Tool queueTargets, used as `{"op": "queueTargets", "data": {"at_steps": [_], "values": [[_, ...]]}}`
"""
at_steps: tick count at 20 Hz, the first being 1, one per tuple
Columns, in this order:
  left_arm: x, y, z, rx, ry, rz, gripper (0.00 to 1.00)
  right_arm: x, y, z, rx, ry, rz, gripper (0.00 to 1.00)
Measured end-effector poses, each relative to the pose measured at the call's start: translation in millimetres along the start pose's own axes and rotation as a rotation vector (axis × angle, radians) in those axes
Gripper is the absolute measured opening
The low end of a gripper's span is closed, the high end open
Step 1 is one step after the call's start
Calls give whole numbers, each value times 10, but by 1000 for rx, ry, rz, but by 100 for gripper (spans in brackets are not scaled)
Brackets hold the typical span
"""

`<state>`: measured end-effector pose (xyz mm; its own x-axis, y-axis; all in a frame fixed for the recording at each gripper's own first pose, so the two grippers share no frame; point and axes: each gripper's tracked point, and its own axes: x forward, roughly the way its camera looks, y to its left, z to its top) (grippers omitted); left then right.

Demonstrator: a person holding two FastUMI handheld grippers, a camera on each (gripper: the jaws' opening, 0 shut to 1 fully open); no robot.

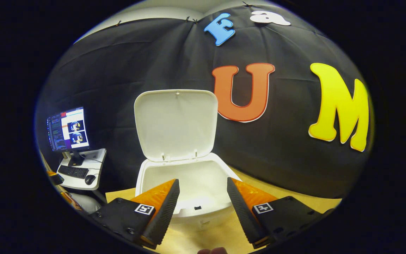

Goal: Press the lid of the desktop garbage bin to open it, pick up the crumpled paper on the desktop and throw it into the bin, then pick up the pop can on the desktop and drop it into the bin, and finally close the garbage bin lid.

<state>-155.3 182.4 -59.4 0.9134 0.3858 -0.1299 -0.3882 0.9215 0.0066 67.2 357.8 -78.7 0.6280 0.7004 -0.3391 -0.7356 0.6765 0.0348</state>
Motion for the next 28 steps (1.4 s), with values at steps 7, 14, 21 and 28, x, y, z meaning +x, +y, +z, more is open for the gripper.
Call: {"op": "queueTargets", "data": {"at_steps": [7,14,21,28], "values": [[119,-683,-79,16,2,-190,98,-816,-573,24,1,-89,-133,92],[225,-1539,-173,66,10,-403,98,-1650,-1415,-363,12,-93,-336,92],[326,-2419,-476,96,45,-565,98,-2455,-2075,-770,11,-47,-505,92],[485,-3160,-1156,111,145,-648,98,-3198,-2555,-1379,76,55,-647,92]]}}
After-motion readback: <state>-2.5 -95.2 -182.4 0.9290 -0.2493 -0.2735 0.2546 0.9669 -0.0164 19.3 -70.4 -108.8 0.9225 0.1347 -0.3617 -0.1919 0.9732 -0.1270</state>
